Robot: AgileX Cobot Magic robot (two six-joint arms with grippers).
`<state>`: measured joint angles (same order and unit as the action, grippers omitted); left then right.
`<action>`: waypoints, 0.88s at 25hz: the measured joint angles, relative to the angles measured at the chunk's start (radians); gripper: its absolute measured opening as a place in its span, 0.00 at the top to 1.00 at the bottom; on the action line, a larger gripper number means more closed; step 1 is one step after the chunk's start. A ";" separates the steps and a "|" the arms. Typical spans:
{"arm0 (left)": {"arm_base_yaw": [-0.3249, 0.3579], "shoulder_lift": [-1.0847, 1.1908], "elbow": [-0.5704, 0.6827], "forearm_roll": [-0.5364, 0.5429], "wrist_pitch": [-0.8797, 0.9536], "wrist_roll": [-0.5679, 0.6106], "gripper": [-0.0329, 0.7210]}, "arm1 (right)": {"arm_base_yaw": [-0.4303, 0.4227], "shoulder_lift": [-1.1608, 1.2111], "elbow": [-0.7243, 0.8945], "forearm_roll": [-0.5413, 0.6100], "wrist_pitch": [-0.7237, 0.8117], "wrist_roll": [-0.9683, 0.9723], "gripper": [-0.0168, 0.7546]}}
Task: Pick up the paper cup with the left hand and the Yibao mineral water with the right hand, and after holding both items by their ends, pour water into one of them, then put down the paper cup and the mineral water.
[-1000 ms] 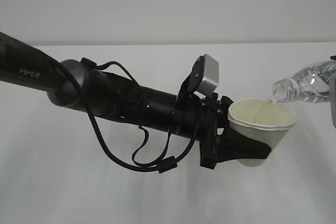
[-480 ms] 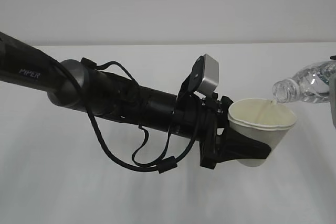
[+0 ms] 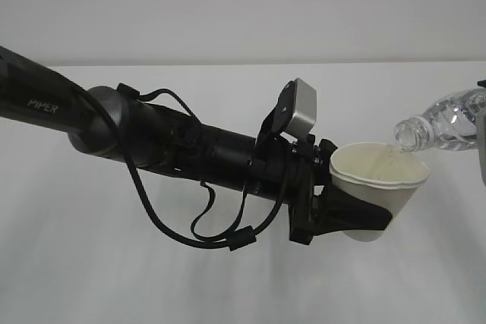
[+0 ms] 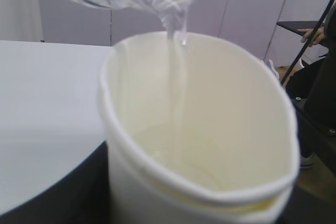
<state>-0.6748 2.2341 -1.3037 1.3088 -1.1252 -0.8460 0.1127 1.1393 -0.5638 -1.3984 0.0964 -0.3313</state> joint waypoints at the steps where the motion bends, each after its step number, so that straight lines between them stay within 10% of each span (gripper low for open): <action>1: 0.000 0.000 0.000 0.000 0.000 0.000 0.38 | 0.000 0.000 0.000 0.000 0.000 0.000 0.46; 22: 0.000 0.000 0.000 0.004 0.000 -0.002 0.38 | 0.000 0.000 0.000 -0.007 0.002 0.000 0.46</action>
<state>-0.6748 2.2341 -1.3037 1.3133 -1.1252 -0.8482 0.1127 1.1393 -0.5638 -1.4055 0.0987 -0.3313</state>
